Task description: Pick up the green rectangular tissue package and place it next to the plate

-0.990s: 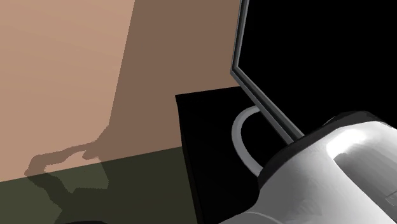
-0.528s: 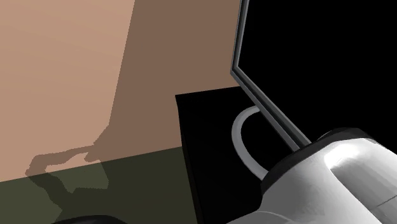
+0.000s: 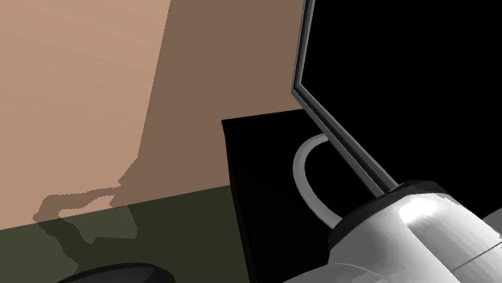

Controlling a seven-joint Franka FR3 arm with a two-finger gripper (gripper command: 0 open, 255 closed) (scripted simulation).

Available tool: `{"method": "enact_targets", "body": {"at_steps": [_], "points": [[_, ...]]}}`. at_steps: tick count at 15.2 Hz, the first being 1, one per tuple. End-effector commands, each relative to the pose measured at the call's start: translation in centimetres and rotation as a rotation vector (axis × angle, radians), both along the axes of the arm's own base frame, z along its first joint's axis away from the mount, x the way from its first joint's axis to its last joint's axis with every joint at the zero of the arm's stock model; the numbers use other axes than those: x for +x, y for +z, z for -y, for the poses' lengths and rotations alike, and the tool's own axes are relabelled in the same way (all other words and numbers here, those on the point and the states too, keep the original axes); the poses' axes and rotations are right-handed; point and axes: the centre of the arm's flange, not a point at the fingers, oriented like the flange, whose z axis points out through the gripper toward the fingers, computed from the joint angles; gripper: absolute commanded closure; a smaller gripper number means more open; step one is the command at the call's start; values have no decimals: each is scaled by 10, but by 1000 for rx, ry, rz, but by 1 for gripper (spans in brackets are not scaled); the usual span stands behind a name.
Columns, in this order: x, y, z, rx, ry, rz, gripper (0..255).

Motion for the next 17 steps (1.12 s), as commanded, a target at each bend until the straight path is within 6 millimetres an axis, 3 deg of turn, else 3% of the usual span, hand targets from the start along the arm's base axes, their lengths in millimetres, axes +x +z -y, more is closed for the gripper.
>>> {"method": "enact_targets", "body": {"at_steps": [1,14,17], "points": [[0,-10,0,-1,0,1,255],[0,-81,0,-1,0,1,255],[0,-81,0,-1,0,1,255]]}}
